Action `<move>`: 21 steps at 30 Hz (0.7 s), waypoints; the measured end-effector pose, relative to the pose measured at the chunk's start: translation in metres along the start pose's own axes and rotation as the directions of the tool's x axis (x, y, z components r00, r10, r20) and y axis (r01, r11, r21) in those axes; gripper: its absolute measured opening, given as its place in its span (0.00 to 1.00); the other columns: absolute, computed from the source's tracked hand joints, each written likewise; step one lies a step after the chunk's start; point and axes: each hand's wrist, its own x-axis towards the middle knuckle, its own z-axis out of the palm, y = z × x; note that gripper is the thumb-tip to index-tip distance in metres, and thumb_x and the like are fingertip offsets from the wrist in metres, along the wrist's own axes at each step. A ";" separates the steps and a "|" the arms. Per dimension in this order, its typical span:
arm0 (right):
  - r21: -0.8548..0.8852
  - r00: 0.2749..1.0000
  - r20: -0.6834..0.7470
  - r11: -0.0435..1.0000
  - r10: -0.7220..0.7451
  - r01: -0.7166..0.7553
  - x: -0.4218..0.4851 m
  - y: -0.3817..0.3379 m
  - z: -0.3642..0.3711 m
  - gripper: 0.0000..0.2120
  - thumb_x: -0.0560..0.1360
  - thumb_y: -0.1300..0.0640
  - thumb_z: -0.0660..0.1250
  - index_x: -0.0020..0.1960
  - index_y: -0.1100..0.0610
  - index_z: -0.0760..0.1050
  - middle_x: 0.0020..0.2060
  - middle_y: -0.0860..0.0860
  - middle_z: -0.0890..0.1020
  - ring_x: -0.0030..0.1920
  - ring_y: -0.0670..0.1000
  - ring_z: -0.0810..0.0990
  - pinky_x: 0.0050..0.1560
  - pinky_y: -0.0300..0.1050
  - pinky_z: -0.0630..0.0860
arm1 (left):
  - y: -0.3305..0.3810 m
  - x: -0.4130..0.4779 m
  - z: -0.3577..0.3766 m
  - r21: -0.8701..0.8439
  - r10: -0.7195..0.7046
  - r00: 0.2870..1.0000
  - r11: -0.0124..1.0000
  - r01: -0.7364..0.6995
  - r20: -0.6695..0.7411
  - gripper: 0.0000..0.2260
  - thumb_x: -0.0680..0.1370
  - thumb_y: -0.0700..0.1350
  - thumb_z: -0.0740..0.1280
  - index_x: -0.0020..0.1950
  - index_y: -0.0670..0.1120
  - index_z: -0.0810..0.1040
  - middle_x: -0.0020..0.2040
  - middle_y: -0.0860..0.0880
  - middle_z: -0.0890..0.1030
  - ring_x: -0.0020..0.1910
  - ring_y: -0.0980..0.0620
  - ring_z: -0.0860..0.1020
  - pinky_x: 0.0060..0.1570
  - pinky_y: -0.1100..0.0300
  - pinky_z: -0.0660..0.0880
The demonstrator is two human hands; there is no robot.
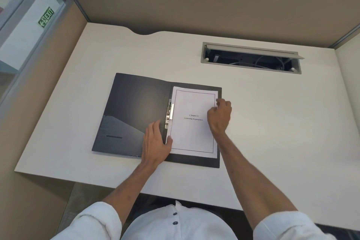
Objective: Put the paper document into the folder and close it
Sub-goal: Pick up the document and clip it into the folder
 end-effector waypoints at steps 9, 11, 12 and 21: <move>-0.003 0.993 0.048 0.994 0.109 -0.109 -0.039 0.037 -0.008 0.18 0.81 0.69 0.61 0.69 0.64 0.78 0.67 0.59 0.75 0.67 0.63 0.78 0.66 0.56 0.78 | 0.013 -0.009 0.009 -0.033 -0.066 0.998 0.997 0.067 0.012 0.18 0.84 0.50 0.70 0.71 0.42 0.76 0.63 0.45 0.78 0.61 0.44 0.79 0.62 0.46 0.82; -0.016 0.992 0.063 0.994 0.107 -0.106 -0.039 0.036 -0.008 0.18 0.82 0.68 0.60 0.70 0.64 0.78 0.68 0.59 0.75 0.67 0.63 0.78 0.66 0.57 0.79 | 0.014 -0.011 0.010 -0.028 -0.062 0.998 0.998 0.063 0.025 0.20 0.84 0.50 0.70 0.73 0.42 0.75 0.65 0.44 0.78 0.63 0.43 0.79 0.63 0.45 0.82; -0.024 0.992 0.072 0.994 0.104 -0.102 -0.040 0.036 -0.007 0.18 0.82 0.68 0.60 0.70 0.64 0.78 0.68 0.59 0.75 0.68 0.62 0.77 0.66 0.57 0.79 | 0.014 -0.012 0.011 -0.029 -0.062 0.998 0.998 0.063 0.028 0.20 0.84 0.49 0.70 0.74 0.42 0.75 0.65 0.44 0.77 0.63 0.43 0.79 0.63 0.44 0.82; -0.045 0.991 0.059 0.992 0.120 -0.117 -0.044 0.033 -0.007 0.18 0.83 0.66 0.60 0.70 0.64 0.77 0.67 0.58 0.75 0.66 0.62 0.78 0.62 0.55 0.78 | 0.012 -0.021 0.012 -0.082 -0.043 0.999 0.996 0.045 0.017 0.18 0.85 0.48 0.69 0.74 0.42 0.77 0.66 0.44 0.79 0.65 0.45 0.79 0.66 0.46 0.82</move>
